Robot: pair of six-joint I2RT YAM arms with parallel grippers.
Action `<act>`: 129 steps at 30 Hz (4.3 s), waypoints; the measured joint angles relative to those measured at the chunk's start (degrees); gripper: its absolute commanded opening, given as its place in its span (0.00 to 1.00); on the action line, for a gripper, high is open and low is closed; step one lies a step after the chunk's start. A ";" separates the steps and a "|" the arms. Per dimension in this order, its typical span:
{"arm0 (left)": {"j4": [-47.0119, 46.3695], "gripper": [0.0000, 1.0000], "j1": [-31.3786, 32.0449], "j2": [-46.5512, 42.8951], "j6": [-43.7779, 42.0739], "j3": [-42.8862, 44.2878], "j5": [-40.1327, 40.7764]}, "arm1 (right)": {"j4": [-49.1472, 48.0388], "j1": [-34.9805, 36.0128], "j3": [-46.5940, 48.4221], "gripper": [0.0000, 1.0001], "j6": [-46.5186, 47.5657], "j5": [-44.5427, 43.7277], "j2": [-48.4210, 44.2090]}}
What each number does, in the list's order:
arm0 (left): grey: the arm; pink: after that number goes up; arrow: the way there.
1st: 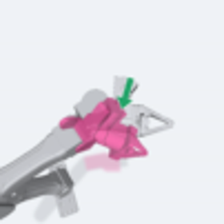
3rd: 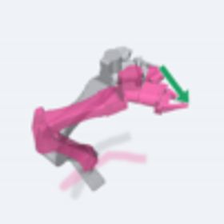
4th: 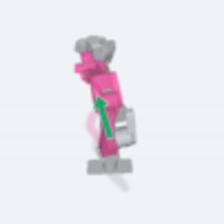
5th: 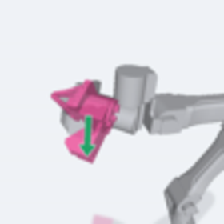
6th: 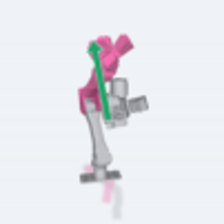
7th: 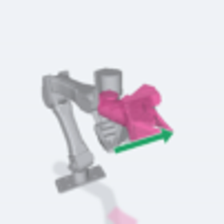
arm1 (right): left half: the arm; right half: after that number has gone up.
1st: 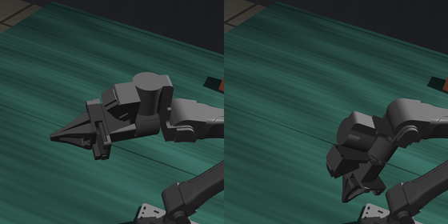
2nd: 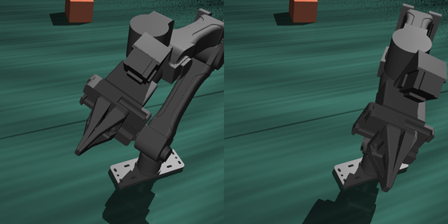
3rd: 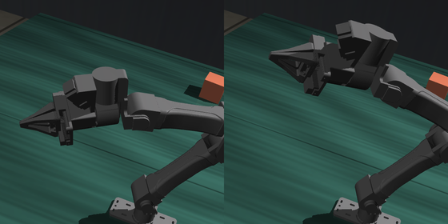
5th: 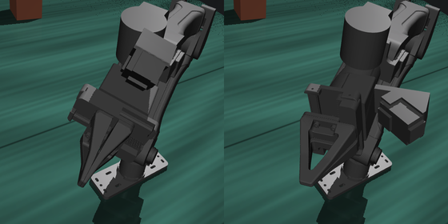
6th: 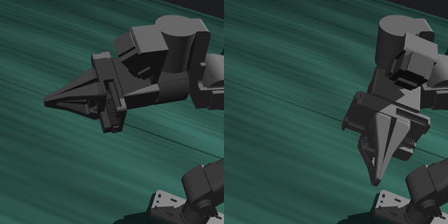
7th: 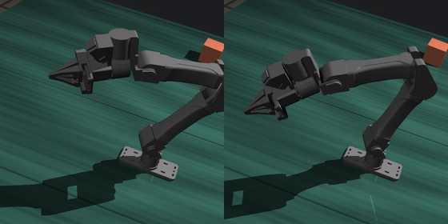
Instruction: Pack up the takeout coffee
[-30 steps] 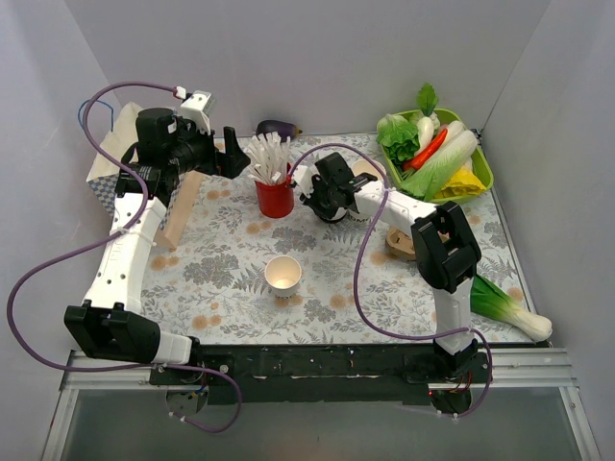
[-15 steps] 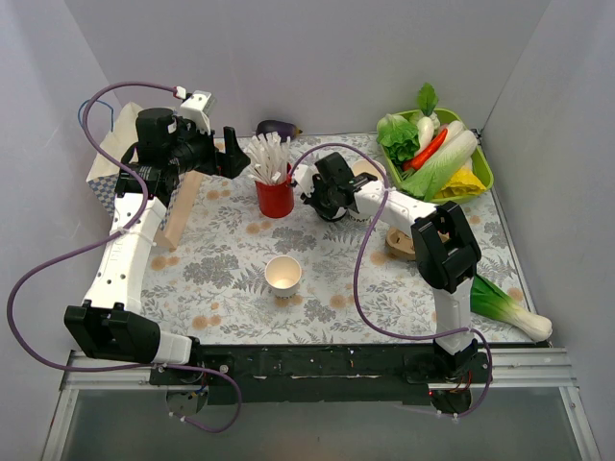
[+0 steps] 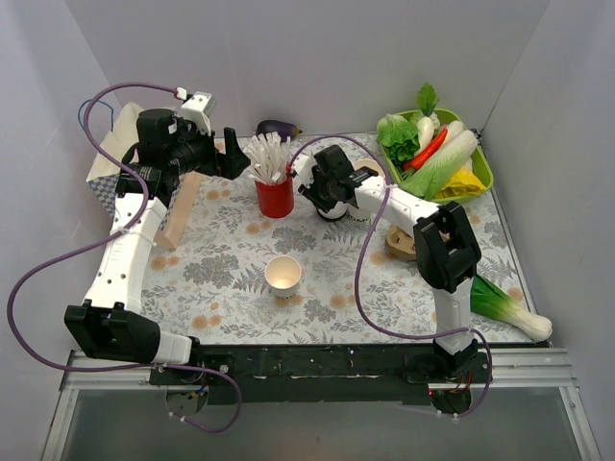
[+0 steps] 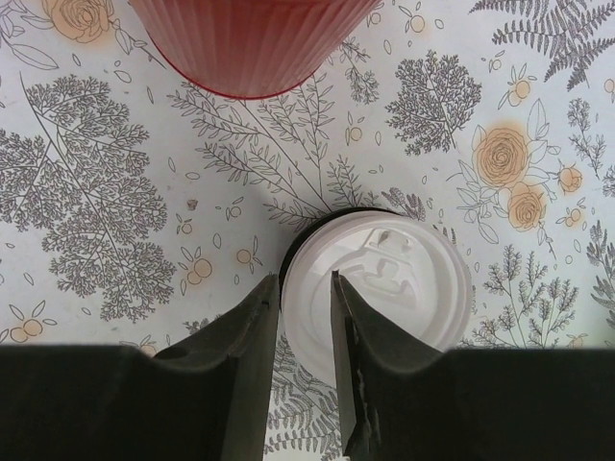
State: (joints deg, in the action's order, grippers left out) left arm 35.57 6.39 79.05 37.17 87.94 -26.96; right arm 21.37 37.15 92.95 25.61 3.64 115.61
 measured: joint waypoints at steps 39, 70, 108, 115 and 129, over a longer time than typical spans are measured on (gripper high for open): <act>-0.04 0.98 0.00 0.00 -0.37 -1.25 -0.02 | 0.00 -0.39 -0.48 0.05 0.13 -0.87 3.02; 1.27 0.98 0.00 -4.90 -4.79 -8.07 -2.25 | 11.21 -2.67 1.40 0.01 1.84 17.53 -3.04; 3.13 0.98 1.68 -27.12 -17.27 -31.10 -14.71 | 2.23 -2.23 -14.19 0.01 -33.90 71.65 -14.88; 5.35 0.98 1.70 -30.67 -16.13 -33.20 -16.76 | -23.41 -0.63 -26.58 0.01 -55.25 74.14 -16.41; 2.54 0.98 1.88 -27.17 -13.68 -39.08 -18.78 | -45.46 0.02 -26.14 0.01 -75.14 74.71 -11.74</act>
State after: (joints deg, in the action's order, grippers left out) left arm 38.11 8.27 51.88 23.49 48.86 -45.74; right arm -24.10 37.17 66.81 -49.54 78.35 103.88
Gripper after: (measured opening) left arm 0.981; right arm 0.021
